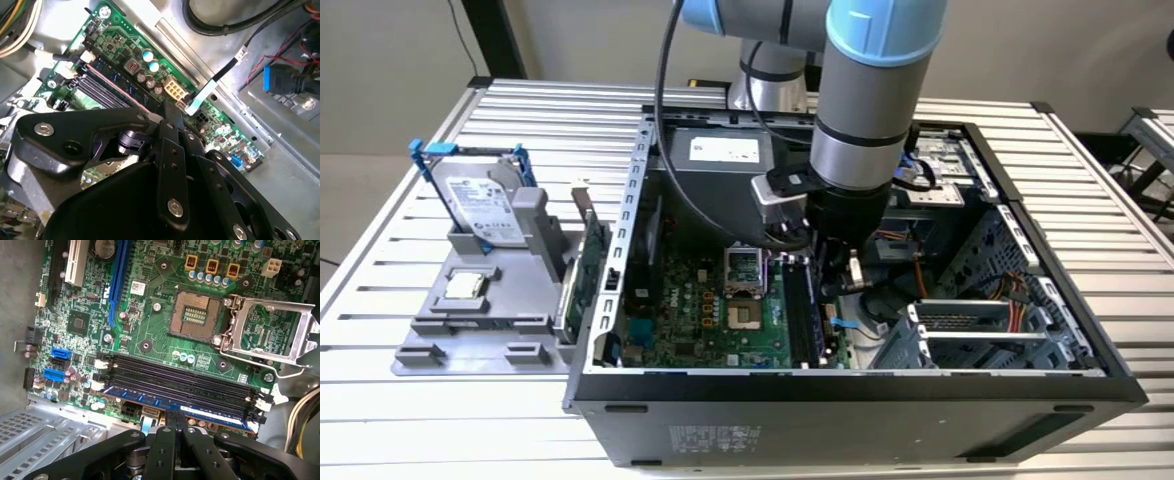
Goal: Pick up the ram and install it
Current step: 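Press down the ram until it locks into place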
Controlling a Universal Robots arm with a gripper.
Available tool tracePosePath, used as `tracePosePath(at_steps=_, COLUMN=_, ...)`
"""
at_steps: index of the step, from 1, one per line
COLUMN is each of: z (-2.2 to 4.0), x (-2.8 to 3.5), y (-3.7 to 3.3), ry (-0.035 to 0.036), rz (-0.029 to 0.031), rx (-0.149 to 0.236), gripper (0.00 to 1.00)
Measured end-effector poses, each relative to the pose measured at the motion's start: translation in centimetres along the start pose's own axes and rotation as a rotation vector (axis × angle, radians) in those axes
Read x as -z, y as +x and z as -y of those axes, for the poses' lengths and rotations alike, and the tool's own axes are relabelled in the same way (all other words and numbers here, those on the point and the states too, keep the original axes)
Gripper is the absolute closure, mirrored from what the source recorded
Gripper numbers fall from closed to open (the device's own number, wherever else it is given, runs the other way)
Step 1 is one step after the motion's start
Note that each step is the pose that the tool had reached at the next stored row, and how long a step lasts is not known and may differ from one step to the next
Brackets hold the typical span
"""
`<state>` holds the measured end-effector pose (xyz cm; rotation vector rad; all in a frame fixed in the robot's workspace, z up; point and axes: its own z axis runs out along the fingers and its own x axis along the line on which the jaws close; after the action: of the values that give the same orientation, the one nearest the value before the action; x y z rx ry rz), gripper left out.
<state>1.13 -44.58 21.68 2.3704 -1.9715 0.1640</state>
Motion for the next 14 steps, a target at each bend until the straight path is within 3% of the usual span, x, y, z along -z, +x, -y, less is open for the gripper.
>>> tracePosePath(at_steps=4, z=0.01, x=-0.17, y=-0.09, ry=-0.0064, rz=-0.0080, rx=-0.024, gripper=1.00)
tracePosePath(at_steps=5, z=0.01, x=-0.03, y=-0.08, ry=-0.0058, rz=-0.0065, rx=-0.025, gripper=1.00)
tracePosePath(at_steps=7, z=0.11, x=0.89, y=-0.12, ry=-0.0151, rz=-0.0251, rx=-0.023, gripper=1.00)
tracePosePath(at_steps=14, z=0.11, x=0.95, y=-0.07, ry=-0.0154, rz=-0.0265, rx=-0.023, gripper=1.00)
